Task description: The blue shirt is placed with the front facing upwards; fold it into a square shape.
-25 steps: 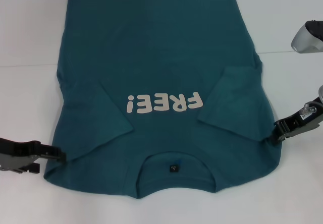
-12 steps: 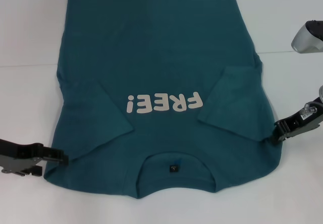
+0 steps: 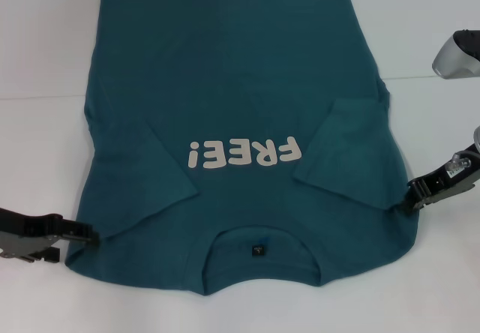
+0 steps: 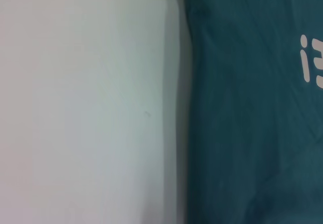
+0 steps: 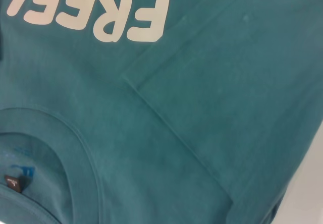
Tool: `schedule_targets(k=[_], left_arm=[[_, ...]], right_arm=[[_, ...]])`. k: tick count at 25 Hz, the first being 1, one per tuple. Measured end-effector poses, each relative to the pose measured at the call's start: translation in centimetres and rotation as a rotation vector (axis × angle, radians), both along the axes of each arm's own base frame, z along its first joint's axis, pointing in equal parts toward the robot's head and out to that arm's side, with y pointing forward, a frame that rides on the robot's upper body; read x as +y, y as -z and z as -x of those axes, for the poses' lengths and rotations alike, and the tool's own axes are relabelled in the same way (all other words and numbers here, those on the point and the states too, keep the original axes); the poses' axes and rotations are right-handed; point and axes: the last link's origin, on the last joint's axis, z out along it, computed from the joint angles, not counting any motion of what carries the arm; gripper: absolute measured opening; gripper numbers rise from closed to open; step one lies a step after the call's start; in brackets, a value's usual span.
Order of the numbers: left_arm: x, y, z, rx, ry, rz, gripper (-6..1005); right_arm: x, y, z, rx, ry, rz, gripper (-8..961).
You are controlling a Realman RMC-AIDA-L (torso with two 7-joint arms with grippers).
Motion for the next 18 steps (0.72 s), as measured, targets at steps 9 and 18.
schedule_targets(k=[9,18], left_arm=[[0.0,0.8,-0.1,0.000,0.001,0.014,839],[0.3,1.1,-0.4,0.008,0.010,0.011,839]], right_arm=[[0.0,0.0,0.0,0.000,-0.002,0.000,39],[0.0,0.0,0.0,-0.001,-0.008,0.004,38]])
